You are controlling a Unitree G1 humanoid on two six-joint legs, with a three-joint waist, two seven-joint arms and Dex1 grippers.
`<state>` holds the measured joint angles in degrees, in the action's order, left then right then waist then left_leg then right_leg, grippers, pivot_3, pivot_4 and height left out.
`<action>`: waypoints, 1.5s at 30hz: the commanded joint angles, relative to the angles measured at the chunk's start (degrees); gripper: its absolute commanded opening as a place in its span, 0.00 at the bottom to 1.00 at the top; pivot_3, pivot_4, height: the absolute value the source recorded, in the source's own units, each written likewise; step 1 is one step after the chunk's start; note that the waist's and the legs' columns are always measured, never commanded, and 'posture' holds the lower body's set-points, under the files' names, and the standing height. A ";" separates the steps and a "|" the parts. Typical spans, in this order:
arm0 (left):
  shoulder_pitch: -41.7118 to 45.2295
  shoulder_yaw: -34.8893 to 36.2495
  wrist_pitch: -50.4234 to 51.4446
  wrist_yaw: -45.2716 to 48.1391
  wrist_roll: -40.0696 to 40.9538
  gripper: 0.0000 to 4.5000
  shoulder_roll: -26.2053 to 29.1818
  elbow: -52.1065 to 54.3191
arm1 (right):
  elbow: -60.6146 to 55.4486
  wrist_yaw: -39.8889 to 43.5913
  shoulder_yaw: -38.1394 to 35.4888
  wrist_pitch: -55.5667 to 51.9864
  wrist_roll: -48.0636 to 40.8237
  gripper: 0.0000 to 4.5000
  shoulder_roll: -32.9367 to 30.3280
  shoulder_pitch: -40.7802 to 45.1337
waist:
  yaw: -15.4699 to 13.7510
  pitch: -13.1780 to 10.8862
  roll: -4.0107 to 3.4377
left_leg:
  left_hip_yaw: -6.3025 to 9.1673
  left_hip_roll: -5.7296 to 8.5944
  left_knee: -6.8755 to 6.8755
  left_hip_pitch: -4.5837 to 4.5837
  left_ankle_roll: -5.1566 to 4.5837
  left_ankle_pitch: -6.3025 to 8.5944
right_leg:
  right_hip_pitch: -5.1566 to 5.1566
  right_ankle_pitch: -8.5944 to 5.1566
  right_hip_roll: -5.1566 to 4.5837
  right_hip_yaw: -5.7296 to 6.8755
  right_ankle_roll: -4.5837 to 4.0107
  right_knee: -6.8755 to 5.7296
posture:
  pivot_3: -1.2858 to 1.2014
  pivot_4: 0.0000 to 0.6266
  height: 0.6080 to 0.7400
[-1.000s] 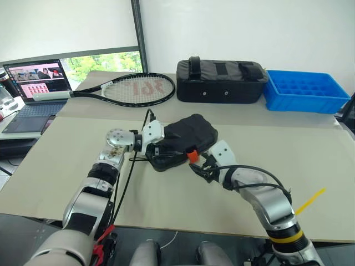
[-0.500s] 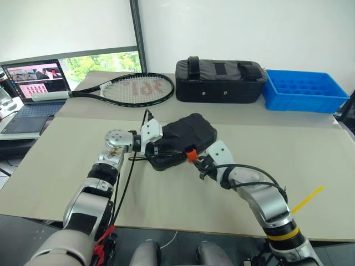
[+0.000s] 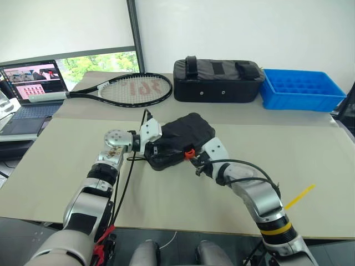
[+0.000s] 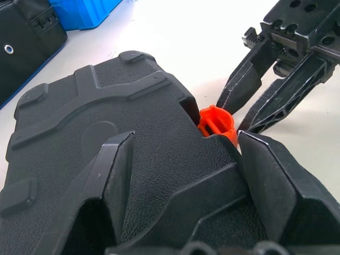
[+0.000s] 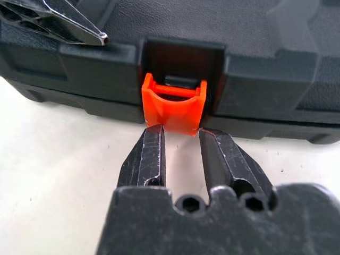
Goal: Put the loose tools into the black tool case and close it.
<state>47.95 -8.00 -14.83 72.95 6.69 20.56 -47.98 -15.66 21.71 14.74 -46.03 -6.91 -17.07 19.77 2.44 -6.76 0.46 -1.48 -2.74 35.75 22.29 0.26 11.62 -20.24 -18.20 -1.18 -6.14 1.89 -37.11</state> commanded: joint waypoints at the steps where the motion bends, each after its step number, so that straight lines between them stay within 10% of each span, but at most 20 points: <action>1: -1.67 -0.74 1.33 -1.62 -1.94 0.73 0.25 -0.73 | -0.09 -0.43 -0.52 2.42 0.58 0.28 1.12 2.93 | 0.07 0.00 0.00 | 0.00 0.00 0.00 0.00 0.00 0.00 | 0.00 0.00 0.00 0.00 0.00 0.00 | 0.52 0.24 0.76; 6: -2.11 -0.90 1.98 -1.67 -1.85 0.73 0.26 0.08 | 0.39 -0.49 -0.73 2.37 0.72 0.28 2.12 4.21 | 0.42 -0.01 0.01 | 0.00 -0.02 -0.05 -0.01 0.00 0.00 | -0.05 0.00 0.03 -0.05 0.00 -0.01 | 0.52 0.24 0.76; 10: -2.58 -0.95 2.57 -1.74 -1.78 0.73 0.37 0.70 | -0.55 -0.65 -1.48 1.19 0.41 0.01 2.83 5.21 | 0.54 -0.02 0.00 | 0.00 -0.04 -0.10 0.01 0.00 0.00 | -0.11 0.00 0.06 -0.07 0.00 0.00 | 0.52 0.24 0.76; 27: -3.58 0.08 4.15 -3.04 -1.23 0.73 1.15 1.38 | -2.58 0.12 -2.23 -0.73 0.12 0.01 3.71 5.81 | 0.71 -0.02 0.00 | -0.01 -0.03 -0.48 -0.02 0.00 0.00 | -0.18 -0.01 0.06 -0.09 0.00 0.09 | 0.52 0.24 0.76; 32: -6.17 5.22 6.42 -4.18 3.00 0.73 3.94 5.12 | -5.39 7.99 -5.96 6.88 -2.22 0.01 -4.57 0.71 | 0.87 -0.05 0.05 | -0.04 -0.03 -0.54 0.00 0.00 0.00 | -0.18 -0.01 0.03 -0.11 0.00 0.21 | 0.52 0.24 0.76; 45: -29.90 15.25 20.40 -8.50 12.10 0.73 14.21 32.81 | 17.99 35.03 -24.16 38.21 -12.08 0.93 -20.34 -7.00 | 1.23 -0.36 0.27 | -0.09 -0.07 -0.95 -0.06 0.00 0.01 | -0.16 -0.01 -0.11 -0.11 -0.05 0.46 | 0.52 0.24 0.76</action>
<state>21.95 5.85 2.65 66.11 18.33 33.14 -18.96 -1.74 51.85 -5.82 -14.11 -17.07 -35.61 12.67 3.67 -7.13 0.74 -1.57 -2.82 34.78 22.22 0.26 11.63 -20.38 -18.21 -1.32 -6.26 1.84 -36.65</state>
